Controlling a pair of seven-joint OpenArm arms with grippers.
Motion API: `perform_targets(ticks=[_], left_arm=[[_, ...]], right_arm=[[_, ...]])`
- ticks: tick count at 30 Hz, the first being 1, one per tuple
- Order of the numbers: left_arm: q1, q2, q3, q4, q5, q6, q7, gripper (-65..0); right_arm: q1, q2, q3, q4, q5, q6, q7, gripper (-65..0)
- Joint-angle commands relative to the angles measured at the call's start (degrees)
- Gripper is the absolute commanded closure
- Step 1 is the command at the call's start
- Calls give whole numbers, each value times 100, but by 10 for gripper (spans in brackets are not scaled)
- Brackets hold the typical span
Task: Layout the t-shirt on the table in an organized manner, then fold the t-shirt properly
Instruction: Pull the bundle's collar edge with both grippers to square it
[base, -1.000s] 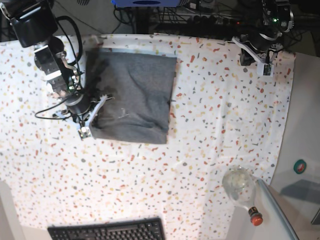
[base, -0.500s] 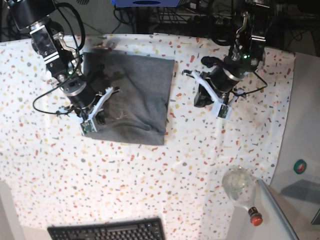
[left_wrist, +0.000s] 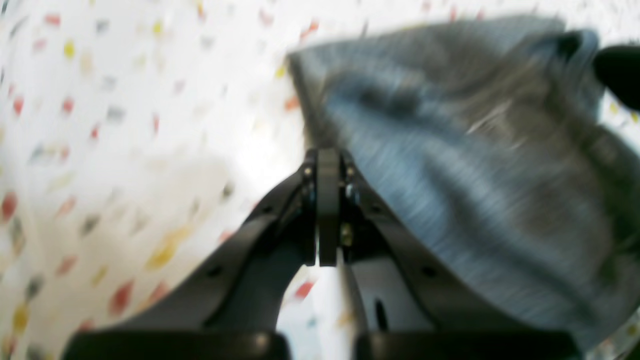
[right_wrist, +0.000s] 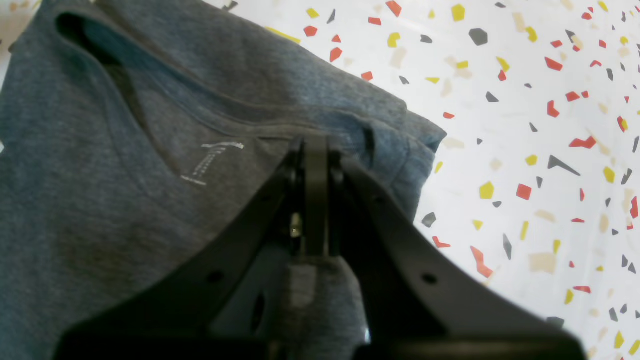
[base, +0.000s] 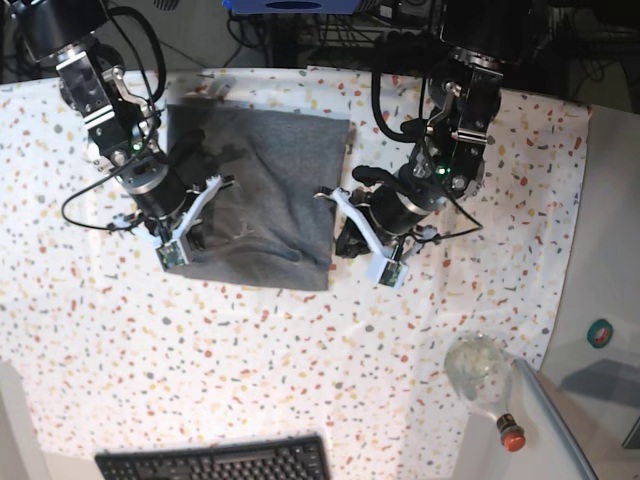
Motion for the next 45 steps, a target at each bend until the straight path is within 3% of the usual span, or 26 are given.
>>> perform_targets(ticks=[1, 10, 17, 20, 24, 29, 32, 39, 45], left_arm=[[-211, 22, -14, -112, -29, -20, -102, 0], [-1635, 691, -5, -2319, -20, -20, -164, 0], [-1952, 752, -76, -2521, -29, -20, -164, 0], [-1618, 523, -76, -1844, -64, -20, -120, 0], [-563, 277, -49, -420, -56, -20, -111, 0], [721, 277, 267, 556, -29, -20, -111, 0], [1011, 225, 522, 477, -29, -20, -111, 0], [1090, 110, 531, -411, -20, -20, -111, 0], [1275, -39, 470, 169, -56, -20, -111, 0]], right_arm=[[71, 27, 22, 86, 0, -13, 143, 0], [71, 36, 22, 77, -9, -13, 143, 0], [-193, 203, 22, 156, -9, -13, 169, 0], [-457, 300, 31, 604, -18, -13, 152, 0], [-949, 353, 22, 1229, -18, -13, 152, 0], [-1433, 282, -39, 1519, -18, -13, 152, 0], [-1512, 80, -31, 1299, -27, -13, 160, 0], [-1389, 45, 13, 420, -9, -13, 187, 0], [-1485, 98, 22, 947, -18, -13, 187, 0]])
